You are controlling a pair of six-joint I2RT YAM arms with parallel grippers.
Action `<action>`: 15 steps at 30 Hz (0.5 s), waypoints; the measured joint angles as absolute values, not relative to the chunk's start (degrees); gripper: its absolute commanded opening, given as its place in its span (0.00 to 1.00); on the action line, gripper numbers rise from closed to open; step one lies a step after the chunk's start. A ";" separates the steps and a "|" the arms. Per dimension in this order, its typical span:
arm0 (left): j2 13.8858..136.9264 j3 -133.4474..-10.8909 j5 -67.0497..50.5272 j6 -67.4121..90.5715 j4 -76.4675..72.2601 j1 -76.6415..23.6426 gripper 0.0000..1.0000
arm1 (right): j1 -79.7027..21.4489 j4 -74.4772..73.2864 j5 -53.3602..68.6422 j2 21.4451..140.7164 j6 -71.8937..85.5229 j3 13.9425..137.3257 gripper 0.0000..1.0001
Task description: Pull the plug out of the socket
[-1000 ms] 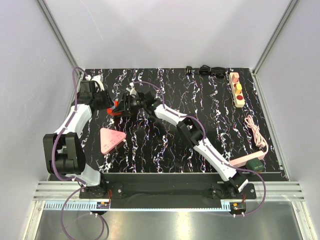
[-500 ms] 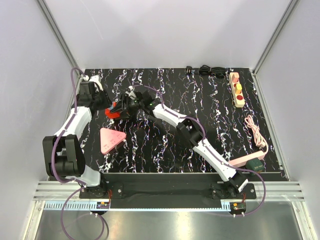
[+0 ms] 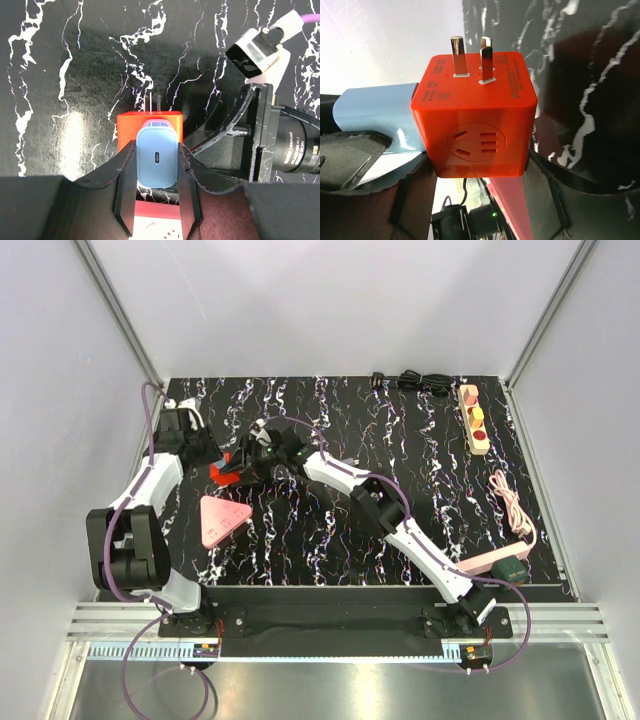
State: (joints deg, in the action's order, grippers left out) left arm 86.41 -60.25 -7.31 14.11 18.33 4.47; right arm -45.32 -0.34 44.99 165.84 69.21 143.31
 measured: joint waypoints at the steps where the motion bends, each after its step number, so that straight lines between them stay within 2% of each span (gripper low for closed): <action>1: 86.80 -60.25 -7.64 14.31 18.35 4.75 0.00 | -45.41 -0.32 44.45 165.69 69.19 142.78 0.00; 9: 88.14 -59.92 -8.99 15.20 18.11 5.48 0.00 | -45.71 0.82 42.61 164.68 69.82 139.33 0.00; 15: 84.42 -56.66 -5.54 15.14 15.70 4.25 0.00 | -46.04 0.62 42.26 163.85 70.91 138.34 0.00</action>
